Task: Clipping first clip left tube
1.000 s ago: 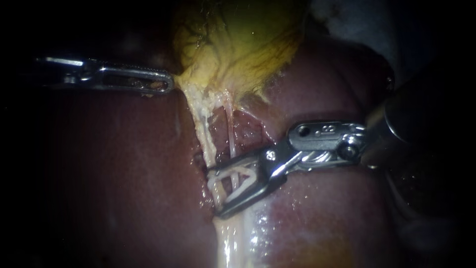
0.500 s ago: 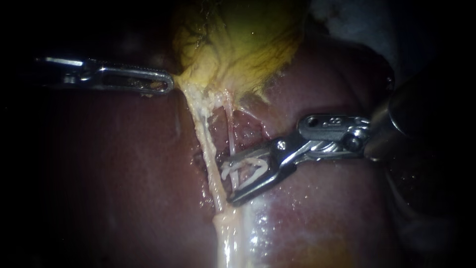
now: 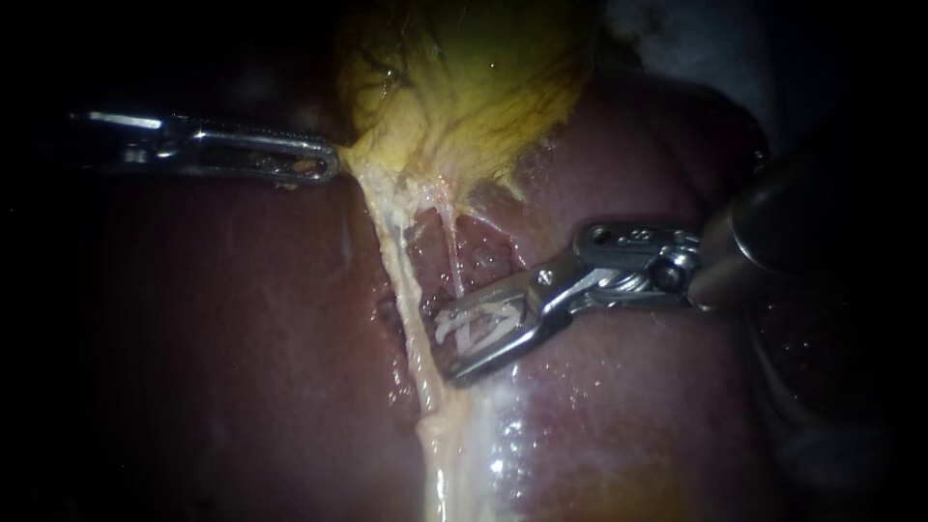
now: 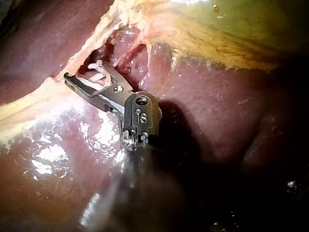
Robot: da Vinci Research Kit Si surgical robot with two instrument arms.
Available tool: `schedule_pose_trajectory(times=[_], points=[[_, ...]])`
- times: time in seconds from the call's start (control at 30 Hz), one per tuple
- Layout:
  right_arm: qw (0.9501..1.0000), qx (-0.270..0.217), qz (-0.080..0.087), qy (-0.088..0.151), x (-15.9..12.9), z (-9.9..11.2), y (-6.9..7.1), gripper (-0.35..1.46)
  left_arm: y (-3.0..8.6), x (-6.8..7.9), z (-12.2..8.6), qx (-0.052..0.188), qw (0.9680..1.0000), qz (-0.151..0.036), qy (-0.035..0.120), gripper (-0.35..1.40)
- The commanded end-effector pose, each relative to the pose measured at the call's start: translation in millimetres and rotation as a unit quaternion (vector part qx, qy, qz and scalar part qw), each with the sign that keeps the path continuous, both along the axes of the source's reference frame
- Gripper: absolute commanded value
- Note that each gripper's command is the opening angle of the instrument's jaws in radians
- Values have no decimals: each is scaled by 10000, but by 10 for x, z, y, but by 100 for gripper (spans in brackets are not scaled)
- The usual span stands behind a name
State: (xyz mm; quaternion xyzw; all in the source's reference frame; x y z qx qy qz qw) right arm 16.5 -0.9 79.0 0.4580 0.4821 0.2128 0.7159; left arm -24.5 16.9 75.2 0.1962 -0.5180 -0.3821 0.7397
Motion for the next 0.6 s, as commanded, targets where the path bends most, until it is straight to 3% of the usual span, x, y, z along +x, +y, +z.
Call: schedule_pose_trajectory(times=[0.03, 0.37, 0.6], points=[[10000, 21, 21, 23, 0, 2, 1, 46, 0, 0, 0, 0, 10000, -1, 2, -35], [9995, 236, 55, 218, 10, 20, -2, 46, 0, 0, 0, -1, 10000, 0, 1, -35], [9970, 510, 31, 577, 19, 28, -10, 47, 0, 1, 0, 0, 10000, 2, 0, -35]])
